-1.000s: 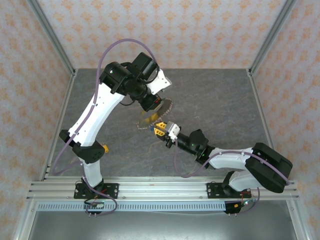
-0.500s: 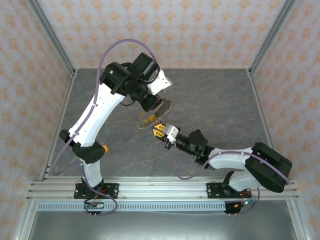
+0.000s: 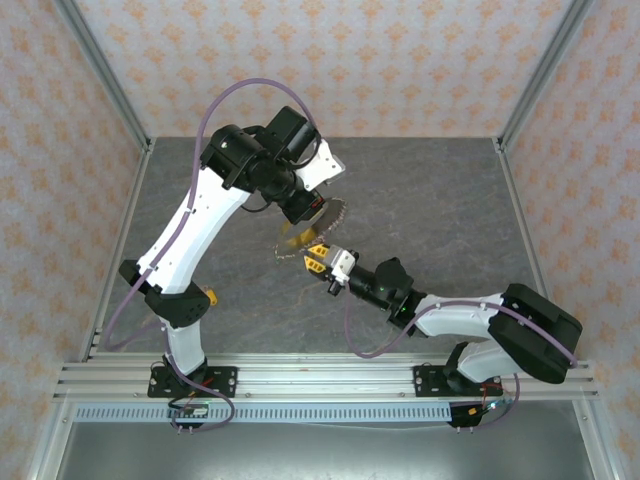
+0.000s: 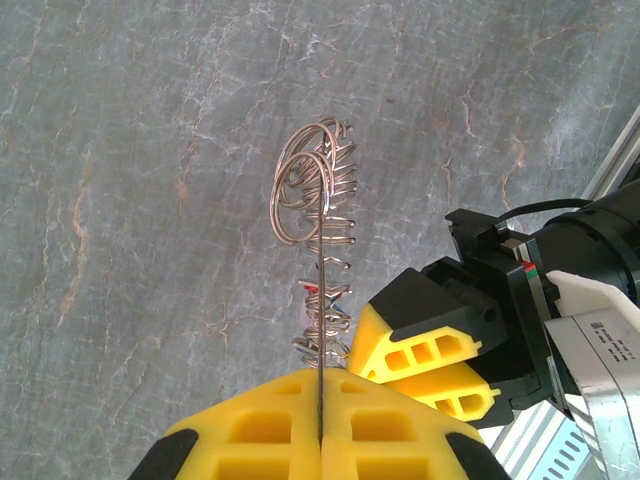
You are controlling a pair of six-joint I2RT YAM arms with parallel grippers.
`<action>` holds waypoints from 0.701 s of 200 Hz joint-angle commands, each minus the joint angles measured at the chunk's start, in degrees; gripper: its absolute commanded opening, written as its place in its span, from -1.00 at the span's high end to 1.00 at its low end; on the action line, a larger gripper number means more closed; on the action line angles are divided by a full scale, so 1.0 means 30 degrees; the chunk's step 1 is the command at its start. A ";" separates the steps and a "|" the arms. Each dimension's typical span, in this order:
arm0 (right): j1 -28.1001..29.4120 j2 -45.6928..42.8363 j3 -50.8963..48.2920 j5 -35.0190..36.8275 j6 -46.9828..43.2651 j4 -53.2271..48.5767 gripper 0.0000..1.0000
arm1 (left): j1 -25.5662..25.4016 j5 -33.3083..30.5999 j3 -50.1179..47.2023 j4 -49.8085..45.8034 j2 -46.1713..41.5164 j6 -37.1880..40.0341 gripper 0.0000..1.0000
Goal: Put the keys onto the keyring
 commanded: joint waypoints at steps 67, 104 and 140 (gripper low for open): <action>0.0090 -0.0152 0.0238 0.0445 -0.0535 0.0393 0.57 | -0.0172 -0.0264 0.0381 -0.0156 -0.0607 0.0016 1.00; 0.0113 -0.0182 0.0379 0.0283 -0.0705 0.0014 0.59 | -0.0174 -0.0200 0.0388 -0.0128 -0.0633 -0.0025 1.00; 0.0100 0.0126 0.0528 0.0618 -0.0885 0.0111 0.60 | -0.0228 -0.0173 0.0359 -0.0164 -0.0636 -0.0061 1.00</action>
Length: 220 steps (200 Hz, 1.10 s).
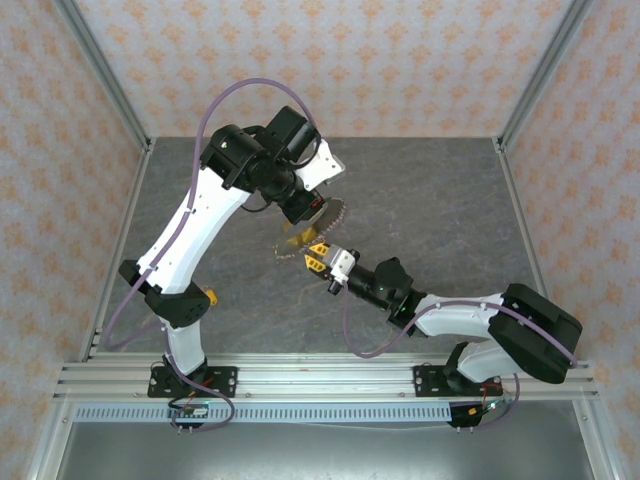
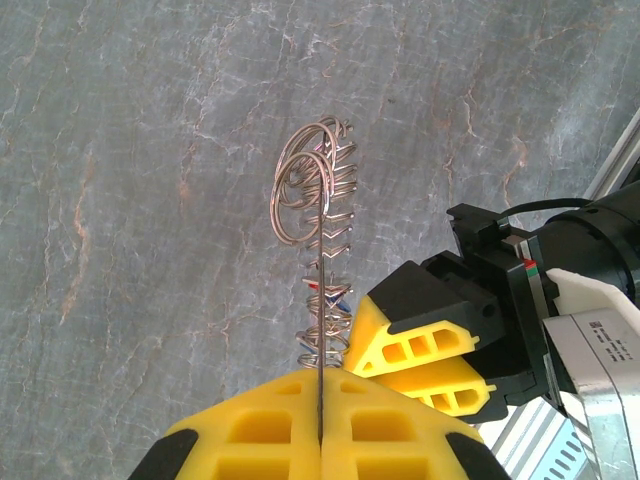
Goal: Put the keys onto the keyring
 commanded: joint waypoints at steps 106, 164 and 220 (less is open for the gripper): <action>0.0111 0.0020 0.0380 0.0510 -0.0412 0.0553 0.58 | -0.0218 -0.0206 0.0359 -0.0201 -0.0667 -0.0074 1.00; 0.0102 -0.0084 0.0369 0.0428 -0.0540 0.0796 0.58 | -0.0218 -0.0160 0.0367 -0.0216 -0.0666 -0.0057 1.00; 0.0113 -0.0133 0.0340 0.0600 -0.0705 0.0626 0.55 | -0.0242 -0.0159 0.0359 -0.0305 -0.0666 -0.0101 1.00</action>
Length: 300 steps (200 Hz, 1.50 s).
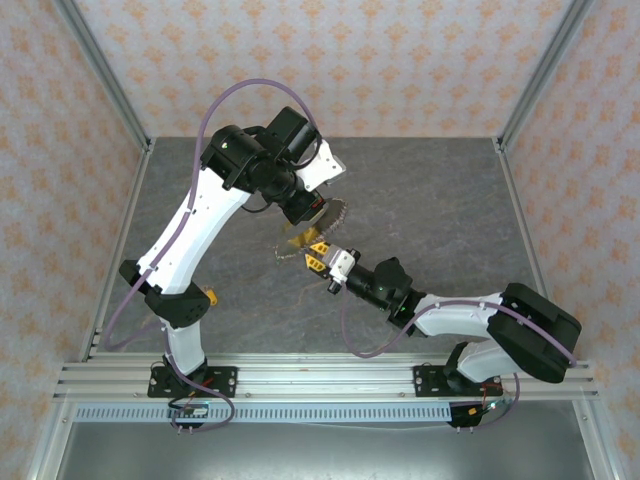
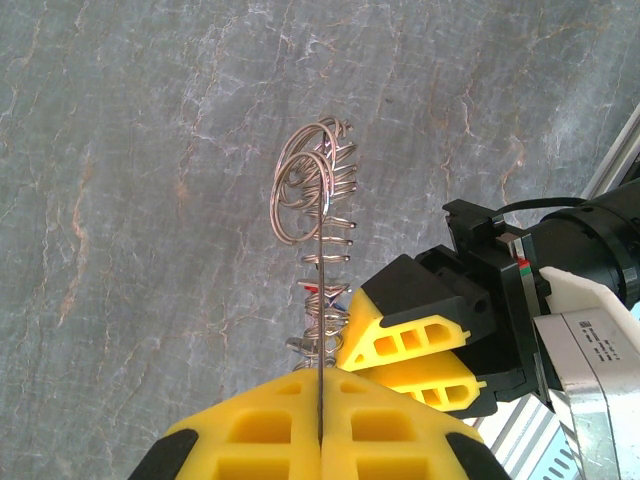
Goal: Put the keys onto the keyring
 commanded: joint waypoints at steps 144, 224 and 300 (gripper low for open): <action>0.0113 -0.0444 0.0384 -0.1516 -0.0306 -0.0074 0.53 | -0.0189 -0.0361 0.0379 -0.0361 -0.0739 -0.0068 1.00; 0.0114 -0.1023 -0.0151 -0.0416 -0.0612 -0.0002 0.55 | -0.0385 -0.1025 0.0920 -0.1144 -0.0082 -0.0012 1.00; 0.0100 -0.0125 0.0573 -0.0973 -0.0580 0.0508 0.55 | -0.0522 -0.1354 0.1439 -0.1504 0.0187 0.0035 1.00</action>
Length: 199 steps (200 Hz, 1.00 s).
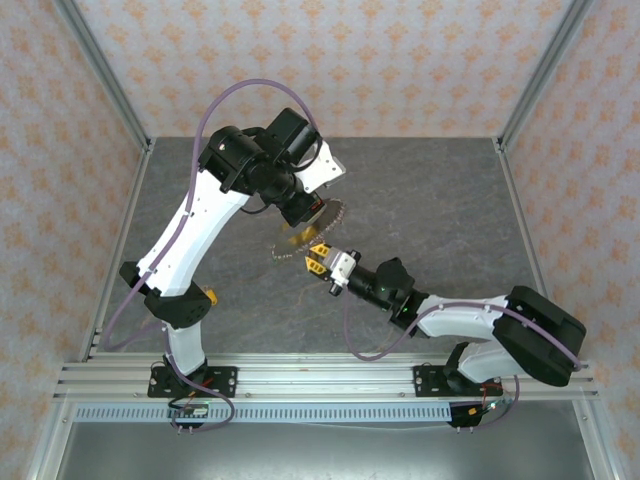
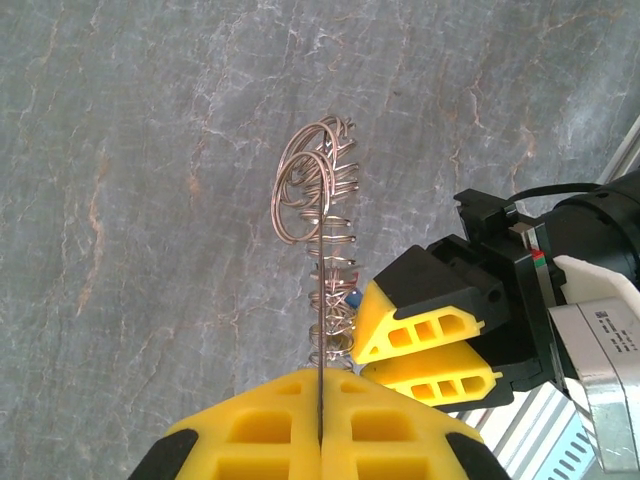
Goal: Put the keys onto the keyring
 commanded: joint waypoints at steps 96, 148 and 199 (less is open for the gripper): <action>0.0097 0.1134 0.1320 0.0183 -0.0037 0.1164 0.55 | -0.0218 -0.0523 0.0633 -0.0790 0.0090 0.0034 1.00; 0.0107 0.1178 0.1385 0.0272 -0.0331 0.1142 0.58 | -0.0220 -0.0551 0.0645 -0.0819 0.0074 0.0096 1.00; 0.0107 0.1447 0.1475 -0.0816 0.0232 0.1084 0.62 | -0.0218 -0.0603 0.0714 -0.0818 0.0074 0.0012 1.00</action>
